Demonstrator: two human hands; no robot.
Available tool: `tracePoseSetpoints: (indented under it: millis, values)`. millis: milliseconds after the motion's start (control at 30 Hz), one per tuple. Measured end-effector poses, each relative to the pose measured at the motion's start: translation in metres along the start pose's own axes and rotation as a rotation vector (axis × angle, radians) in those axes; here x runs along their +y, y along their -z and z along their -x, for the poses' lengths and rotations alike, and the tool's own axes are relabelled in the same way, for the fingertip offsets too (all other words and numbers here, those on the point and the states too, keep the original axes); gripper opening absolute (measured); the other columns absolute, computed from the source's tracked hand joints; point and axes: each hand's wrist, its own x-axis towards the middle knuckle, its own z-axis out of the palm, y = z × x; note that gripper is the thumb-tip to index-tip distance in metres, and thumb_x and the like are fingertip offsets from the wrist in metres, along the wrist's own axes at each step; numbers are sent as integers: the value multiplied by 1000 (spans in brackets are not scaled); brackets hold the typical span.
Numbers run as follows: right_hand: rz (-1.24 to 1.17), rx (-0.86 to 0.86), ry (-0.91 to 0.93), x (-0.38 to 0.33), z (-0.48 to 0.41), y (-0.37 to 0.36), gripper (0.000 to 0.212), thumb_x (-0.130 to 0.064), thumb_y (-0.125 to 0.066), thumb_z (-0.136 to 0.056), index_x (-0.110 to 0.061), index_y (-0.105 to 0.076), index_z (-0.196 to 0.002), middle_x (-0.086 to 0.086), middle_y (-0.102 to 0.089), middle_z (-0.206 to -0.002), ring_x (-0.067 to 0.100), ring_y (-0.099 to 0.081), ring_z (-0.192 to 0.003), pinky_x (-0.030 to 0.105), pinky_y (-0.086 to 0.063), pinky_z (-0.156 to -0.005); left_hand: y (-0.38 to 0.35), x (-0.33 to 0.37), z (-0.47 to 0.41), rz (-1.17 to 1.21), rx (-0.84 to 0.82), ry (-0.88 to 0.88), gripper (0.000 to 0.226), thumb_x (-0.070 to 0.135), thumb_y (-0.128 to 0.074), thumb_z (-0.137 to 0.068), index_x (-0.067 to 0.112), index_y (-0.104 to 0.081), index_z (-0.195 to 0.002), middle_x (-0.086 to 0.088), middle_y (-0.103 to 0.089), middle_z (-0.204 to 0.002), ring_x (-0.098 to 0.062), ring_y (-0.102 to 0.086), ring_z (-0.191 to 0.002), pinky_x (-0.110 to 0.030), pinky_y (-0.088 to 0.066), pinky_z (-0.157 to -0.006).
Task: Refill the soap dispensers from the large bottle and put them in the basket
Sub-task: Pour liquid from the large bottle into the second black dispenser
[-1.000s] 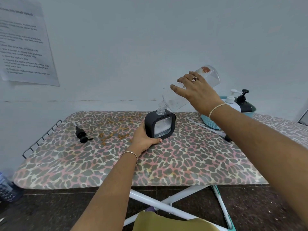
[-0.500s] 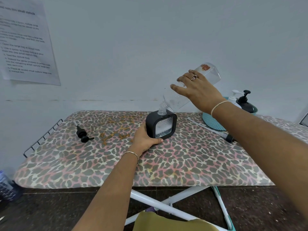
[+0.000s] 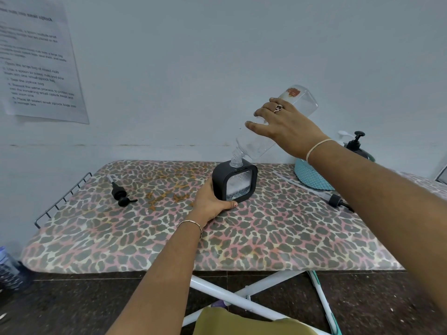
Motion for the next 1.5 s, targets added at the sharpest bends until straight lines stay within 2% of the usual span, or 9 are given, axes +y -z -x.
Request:
tracePoseSetpoints:
  millis: [267, 400, 500, 600, 1033, 1333, 1500]
  values:
    - [-9, -3, 24, 3, -3, 4, 49, 11, -52, -79, -11, -57, -123, 23, -60, -111, 39, -58, -100, 51, -38, -102, 0, -2, -2, -4, 6, 5, 87, 11, -92, -54, 19, -50, -130, 4, -62, -123, -17, -57, -115, -38, -46, -102]
    - [6, -11, 49, 5, -7, 6, 48, 7, -42, -80, -10, -57, -123, 23, -60, -111, 39, -58, -101, 51, -37, -103, 0, -2, -1, -5, 9, 9, 87, 12, -92, -54, 20, -50, -129, 4, -62, -123, -16, -57, -115, -39, -46, -102]
    - [22, -26, 62, 6, -9, 7, 49, 8, -47, -80, -11, -56, -124, 23, -60, -113, 39, -57, -103, 51, -36, -104, 0, -2, -1, -7, 12, 4, 85, 12, -92, -54, 20, -51, -129, 4, -62, -122, -16, -58, -114, -38, -47, -102]
    - [27, -27, 76, 7, -11, 8, 49, 6, -43, -80, -11, -57, -124, 23, -60, -112, 39, -57, -103, 51, -37, -104, 0, -1, -1, -11, 10, 8, 85, 12, -92, -54, 19, -51, -128, 4, -63, -121, -16, -58, -113, -36, -47, -101]
    - [35, 13, 181, 13, -23, 8, 50, 9, -61, -77, -13, -59, -121, 20, -62, -108, 37, -59, -100, 49, -40, -102, 1, 2, 2, -27, 7, -12, 80, 11, -91, -58, 19, -52, -127, 4, -62, -120, -13, -57, -110, -29, -45, -96]
    - [-7, -18, 153, 13, -22, 8, 53, 11, -60, -75, -13, -60, -122, 21, -62, -108, 38, -59, -100, 49, -40, -101, 1, 3, 3, -10, 8, -9, 79, 11, -91, -58, 20, -52, -126, 4, -62, -121, -15, -57, -111, -31, -46, -97]
    - [-102, -140, 5, 9, -8, 7, 65, 11, -56, -74, -16, -51, -133, 19, -58, -122, 39, -53, -113, 47, -38, -100, 1, 2, 2, -31, 20, -2, 80, 13, -92, -57, 19, -53, -127, 3, -62, -123, -17, -58, -113, -32, -46, -98]
